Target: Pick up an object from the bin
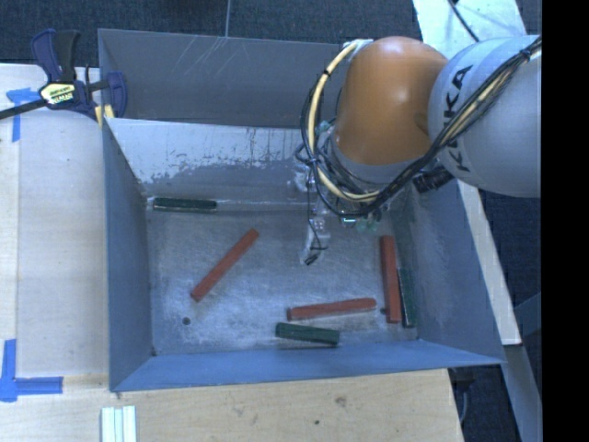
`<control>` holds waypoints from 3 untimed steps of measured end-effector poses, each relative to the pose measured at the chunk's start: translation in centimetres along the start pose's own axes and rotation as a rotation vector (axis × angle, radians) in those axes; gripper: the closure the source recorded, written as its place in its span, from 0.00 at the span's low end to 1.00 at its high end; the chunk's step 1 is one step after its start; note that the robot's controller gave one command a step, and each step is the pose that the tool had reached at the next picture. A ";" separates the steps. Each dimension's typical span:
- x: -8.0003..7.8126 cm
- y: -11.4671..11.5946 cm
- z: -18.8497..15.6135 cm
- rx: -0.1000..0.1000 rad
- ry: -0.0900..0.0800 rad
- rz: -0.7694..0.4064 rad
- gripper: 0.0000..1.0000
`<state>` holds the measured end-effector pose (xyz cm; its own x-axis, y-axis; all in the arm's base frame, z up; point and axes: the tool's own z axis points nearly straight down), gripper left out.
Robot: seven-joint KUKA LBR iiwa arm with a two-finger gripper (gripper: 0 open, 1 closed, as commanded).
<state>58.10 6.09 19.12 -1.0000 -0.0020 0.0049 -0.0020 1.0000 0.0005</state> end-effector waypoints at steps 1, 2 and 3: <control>-1.7 6.1 12.5 0.000 0.000 0.143 0.00; -2.0 6.0 12.0 -0.002 -0.009 0.145 1.00; -1.9 8.4 -0.9 -0.002 -0.016 -0.066 1.00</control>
Offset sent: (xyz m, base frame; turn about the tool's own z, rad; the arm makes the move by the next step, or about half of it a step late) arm 0.0180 0.0594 -0.1212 0.1463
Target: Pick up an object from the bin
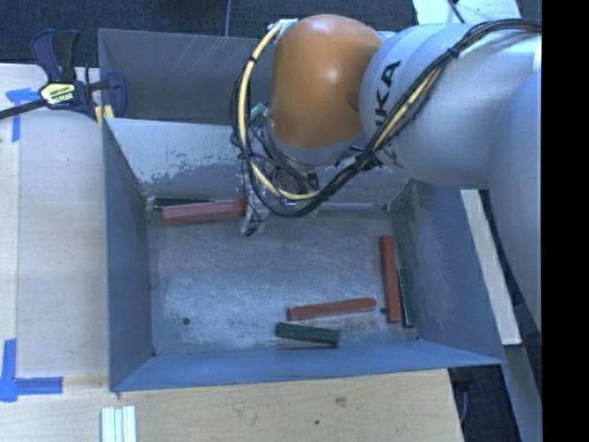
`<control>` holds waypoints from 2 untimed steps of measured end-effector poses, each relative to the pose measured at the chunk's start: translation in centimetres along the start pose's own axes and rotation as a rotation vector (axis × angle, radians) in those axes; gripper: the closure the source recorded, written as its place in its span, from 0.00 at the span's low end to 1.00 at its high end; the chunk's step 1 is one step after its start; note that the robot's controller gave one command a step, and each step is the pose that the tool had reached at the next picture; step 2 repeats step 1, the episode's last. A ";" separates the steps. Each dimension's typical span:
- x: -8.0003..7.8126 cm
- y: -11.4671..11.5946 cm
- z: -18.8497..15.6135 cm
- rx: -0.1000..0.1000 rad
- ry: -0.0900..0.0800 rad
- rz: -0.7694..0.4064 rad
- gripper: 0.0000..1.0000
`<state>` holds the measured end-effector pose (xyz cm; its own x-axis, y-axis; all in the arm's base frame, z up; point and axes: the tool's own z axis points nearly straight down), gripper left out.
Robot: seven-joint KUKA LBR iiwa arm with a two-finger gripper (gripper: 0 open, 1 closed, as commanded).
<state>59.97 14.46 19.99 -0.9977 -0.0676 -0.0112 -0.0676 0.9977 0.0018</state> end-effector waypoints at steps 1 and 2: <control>-0.4 -1.3 -9.2 0.000 0.002 -0.314 1.00; -0.4 -1.3 -9.2 0.000 0.002 -0.314 1.00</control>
Offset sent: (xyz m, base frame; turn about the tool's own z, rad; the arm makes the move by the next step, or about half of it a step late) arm 0.0018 -0.0129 0.0898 -0.3150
